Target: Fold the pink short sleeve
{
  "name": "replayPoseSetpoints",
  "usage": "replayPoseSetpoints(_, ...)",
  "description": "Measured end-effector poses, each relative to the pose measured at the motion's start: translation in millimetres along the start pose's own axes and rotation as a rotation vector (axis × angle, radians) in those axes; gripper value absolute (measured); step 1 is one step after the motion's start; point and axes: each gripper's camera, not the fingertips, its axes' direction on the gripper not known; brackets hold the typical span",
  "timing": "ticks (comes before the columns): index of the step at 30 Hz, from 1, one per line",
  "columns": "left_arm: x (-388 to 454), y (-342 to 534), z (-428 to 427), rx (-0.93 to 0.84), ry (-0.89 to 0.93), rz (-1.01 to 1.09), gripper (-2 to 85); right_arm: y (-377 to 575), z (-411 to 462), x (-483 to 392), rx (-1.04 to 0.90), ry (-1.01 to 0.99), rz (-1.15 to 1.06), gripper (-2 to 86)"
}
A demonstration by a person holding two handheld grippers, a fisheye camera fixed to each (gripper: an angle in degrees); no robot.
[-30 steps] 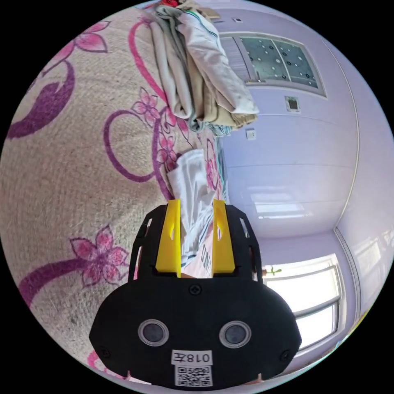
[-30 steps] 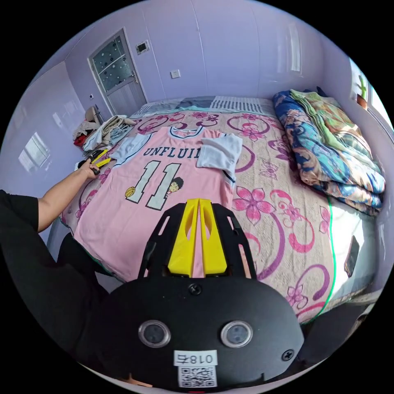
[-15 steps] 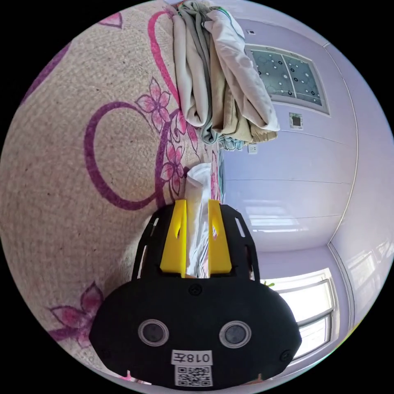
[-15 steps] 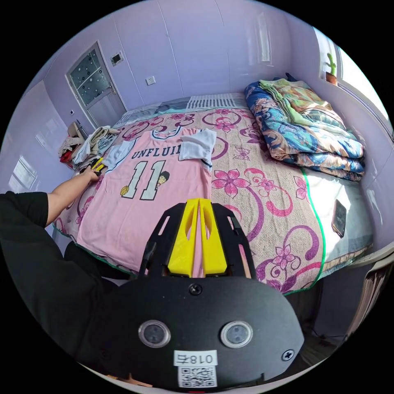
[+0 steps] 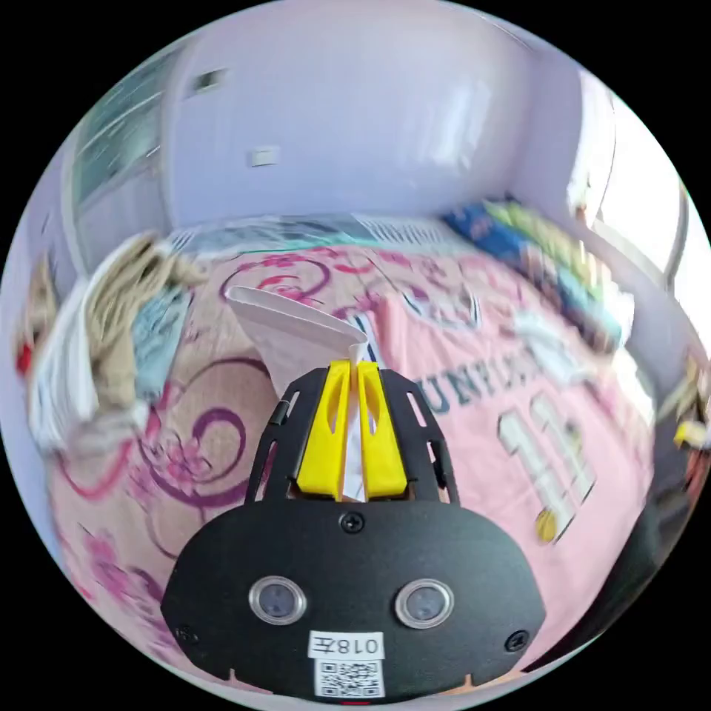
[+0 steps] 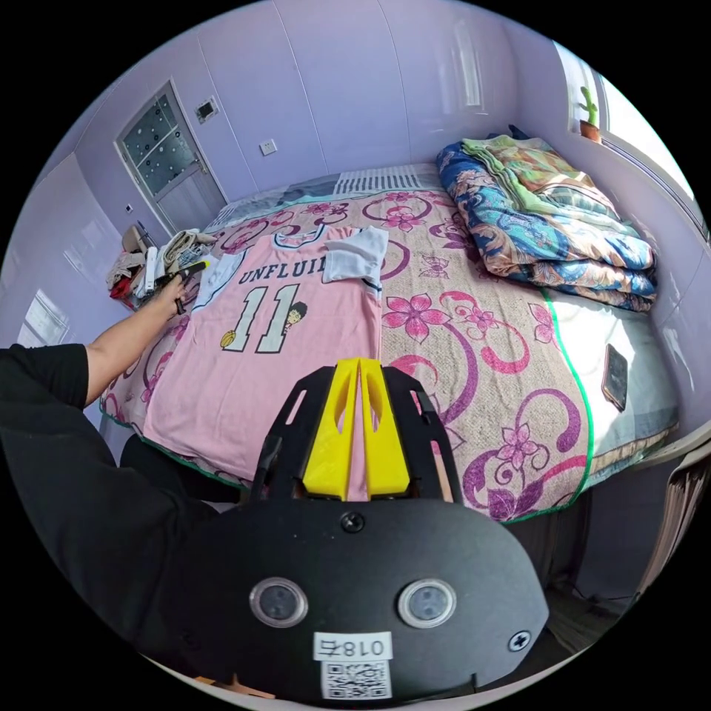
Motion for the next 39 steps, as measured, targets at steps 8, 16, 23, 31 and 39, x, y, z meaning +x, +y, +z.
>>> replayPoseSetpoints(8, 47, -39, 24, -0.185, -0.143, 0.262, 1.7, 23, 6, 23, -0.009, -0.052, 0.021, -0.2)
replayPoseSetpoints(16, 23, 0, -22, -0.120, 0.129, 0.316, 10.9, 35, 20, 48, -0.035, -0.059, 0.009, -0.1)
replayPoseSetpoints(23, -75, 151, -124, 0.073, 0.390, -0.178, 10.4, 52, 51, 97, -0.095, -0.172, 0.103, 0.7)
replayPoseSetpoints(31, -110, 337, -170, -0.102, 0.422, -0.505, 10.2, 93, 81, 182, -0.172, -0.435, 0.292, 4.7)
replayPoseSetpoints(39, -121, 398, -133, -0.188, 0.515, -0.566, 13.4, 146, 103, 227, -0.261, -0.575, 0.322, 6.4)
